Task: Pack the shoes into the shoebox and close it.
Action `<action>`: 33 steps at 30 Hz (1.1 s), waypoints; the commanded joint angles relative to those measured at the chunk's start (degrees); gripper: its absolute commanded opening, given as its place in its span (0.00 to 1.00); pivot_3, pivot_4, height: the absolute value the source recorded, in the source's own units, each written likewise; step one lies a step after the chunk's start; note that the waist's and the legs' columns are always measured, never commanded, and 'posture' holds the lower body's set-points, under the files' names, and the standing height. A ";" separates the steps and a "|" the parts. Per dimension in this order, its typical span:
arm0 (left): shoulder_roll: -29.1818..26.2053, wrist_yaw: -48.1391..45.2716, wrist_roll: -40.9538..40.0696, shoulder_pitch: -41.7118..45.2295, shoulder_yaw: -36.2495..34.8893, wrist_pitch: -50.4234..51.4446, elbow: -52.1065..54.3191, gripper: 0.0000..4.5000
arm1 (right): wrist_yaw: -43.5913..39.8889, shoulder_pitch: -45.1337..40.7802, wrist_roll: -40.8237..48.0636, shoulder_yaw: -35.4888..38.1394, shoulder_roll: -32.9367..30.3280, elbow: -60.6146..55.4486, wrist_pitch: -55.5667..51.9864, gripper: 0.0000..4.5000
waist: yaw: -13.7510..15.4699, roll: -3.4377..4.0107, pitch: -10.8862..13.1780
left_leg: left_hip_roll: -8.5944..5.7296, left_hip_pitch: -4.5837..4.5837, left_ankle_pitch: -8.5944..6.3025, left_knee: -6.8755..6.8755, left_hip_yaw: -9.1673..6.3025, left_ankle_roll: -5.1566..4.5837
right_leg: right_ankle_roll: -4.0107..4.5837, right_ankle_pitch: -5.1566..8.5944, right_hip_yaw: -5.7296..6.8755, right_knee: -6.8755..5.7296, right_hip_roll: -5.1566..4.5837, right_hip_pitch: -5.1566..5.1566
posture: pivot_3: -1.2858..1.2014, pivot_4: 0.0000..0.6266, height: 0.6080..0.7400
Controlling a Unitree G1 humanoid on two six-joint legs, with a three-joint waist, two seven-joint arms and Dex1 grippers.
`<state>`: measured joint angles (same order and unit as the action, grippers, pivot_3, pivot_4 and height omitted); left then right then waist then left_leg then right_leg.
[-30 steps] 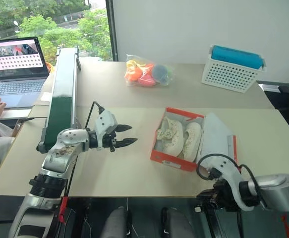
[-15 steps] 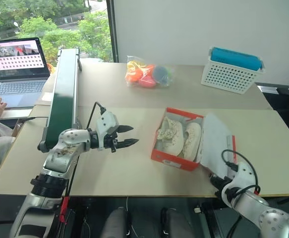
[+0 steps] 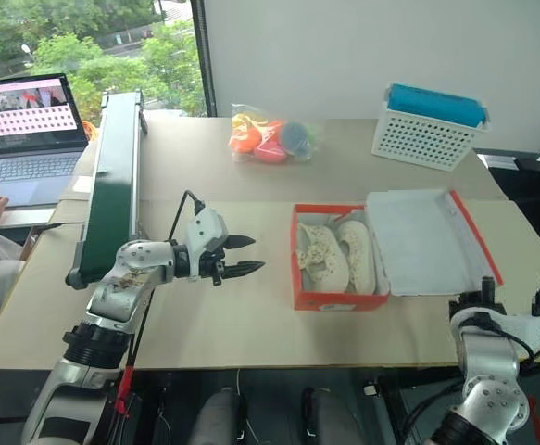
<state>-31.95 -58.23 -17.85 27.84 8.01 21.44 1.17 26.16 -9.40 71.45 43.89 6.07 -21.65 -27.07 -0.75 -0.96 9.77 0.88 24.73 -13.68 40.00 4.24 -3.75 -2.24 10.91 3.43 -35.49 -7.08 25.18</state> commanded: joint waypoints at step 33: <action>2.27 8.60 1.11 -2.49 -2.63 2.13 6.47 0.61 | -38.41 -19.40 -33.64 -54.31 -33.48 16.51 -30.09 0.00 | 1.22 -0.53 -0.16 | 0.03 -0.21 -0.08 0.03 0.57 -0.28 | 0.25 -0.37 -0.24 0.28 -0.08 -0.11 | 0.52 0.24 0.76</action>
<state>-30.15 -51.37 -16.07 25.67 7.00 23.22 5.20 -10.22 -30.09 39.10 -8.41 -28.23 -7.26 -54.90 0.47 -1.48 9.61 0.92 24.48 -13.76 40.02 4.80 -4.03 -1.98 10.53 3.18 -35.21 -7.15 25.06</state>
